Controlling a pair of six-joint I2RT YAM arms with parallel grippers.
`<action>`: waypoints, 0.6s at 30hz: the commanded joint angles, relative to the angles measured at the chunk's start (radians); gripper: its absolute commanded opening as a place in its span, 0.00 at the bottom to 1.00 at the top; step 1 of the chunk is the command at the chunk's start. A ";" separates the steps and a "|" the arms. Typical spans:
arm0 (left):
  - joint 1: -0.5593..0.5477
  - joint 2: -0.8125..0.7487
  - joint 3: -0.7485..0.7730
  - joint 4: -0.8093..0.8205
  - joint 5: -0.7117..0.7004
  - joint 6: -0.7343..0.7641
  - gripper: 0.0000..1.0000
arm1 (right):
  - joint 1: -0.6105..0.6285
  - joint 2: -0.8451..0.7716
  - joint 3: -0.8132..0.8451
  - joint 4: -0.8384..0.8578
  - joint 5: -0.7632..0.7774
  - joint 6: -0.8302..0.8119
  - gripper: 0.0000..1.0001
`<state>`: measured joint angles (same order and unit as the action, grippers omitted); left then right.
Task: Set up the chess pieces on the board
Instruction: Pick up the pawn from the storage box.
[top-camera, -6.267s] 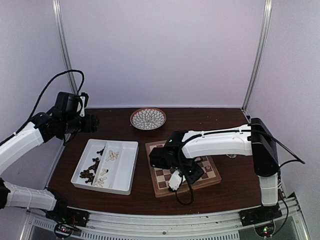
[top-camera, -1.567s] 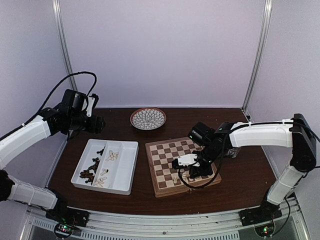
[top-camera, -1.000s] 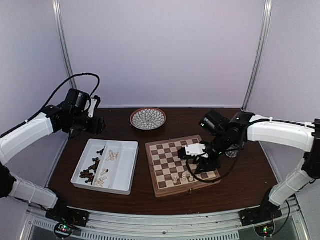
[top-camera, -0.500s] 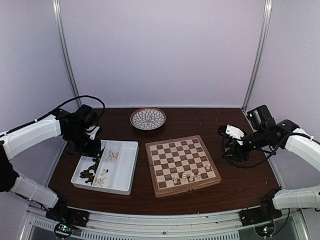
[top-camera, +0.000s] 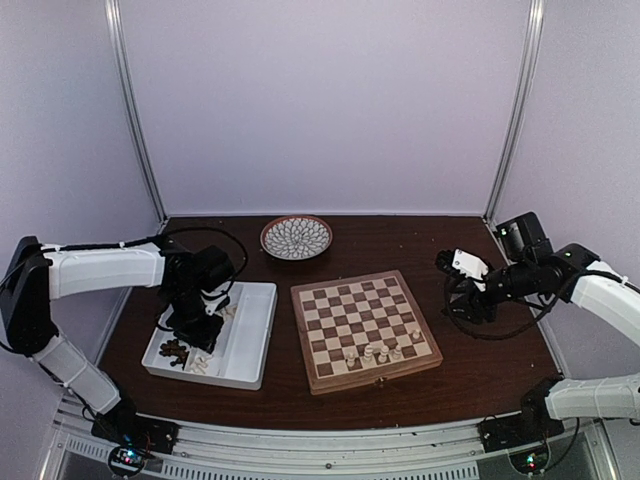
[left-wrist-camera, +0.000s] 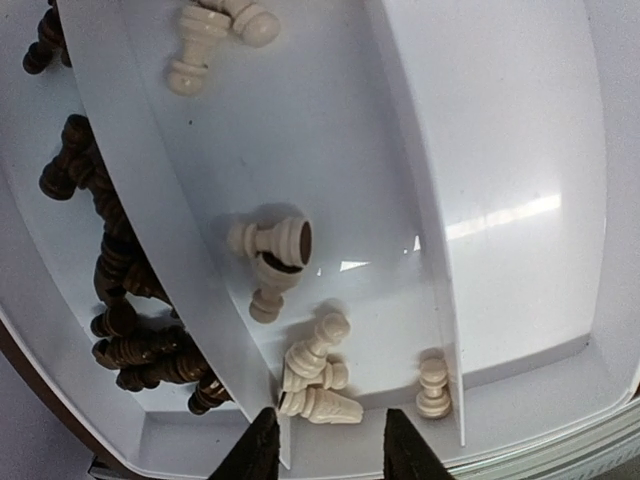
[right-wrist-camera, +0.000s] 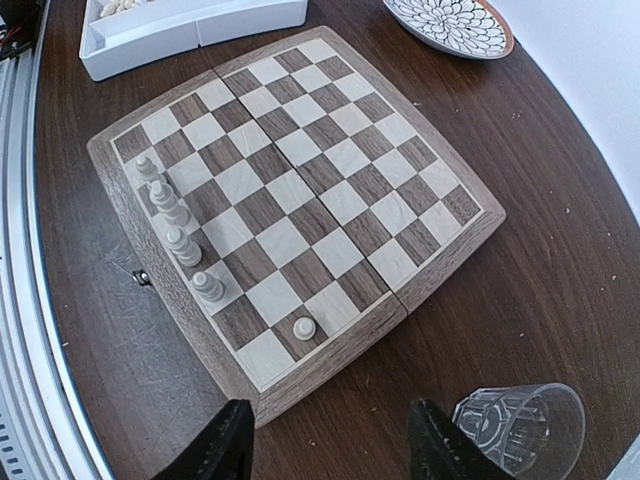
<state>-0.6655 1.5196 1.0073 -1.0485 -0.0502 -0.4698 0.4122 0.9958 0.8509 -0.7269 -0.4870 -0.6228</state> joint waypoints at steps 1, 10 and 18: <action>-0.009 0.020 -0.027 -0.013 -0.037 0.028 0.37 | -0.005 -0.013 -0.007 0.016 -0.024 -0.008 0.55; -0.011 0.111 -0.054 0.056 -0.065 0.111 0.31 | 0.004 -0.005 -0.006 0.009 -0.025 -0.014 0.55; -0.011 0.150 -0.055 0.098 -0.117 0.122 0.30 | 0.005 0.004 -0.007 0.007 -0.028 -0.021 0.55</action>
<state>-0.6697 1.6520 0.9546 -0.9871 -0.1249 -0.3687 0.4145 0.9955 0.8505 -0.7269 -0.4980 -0.6304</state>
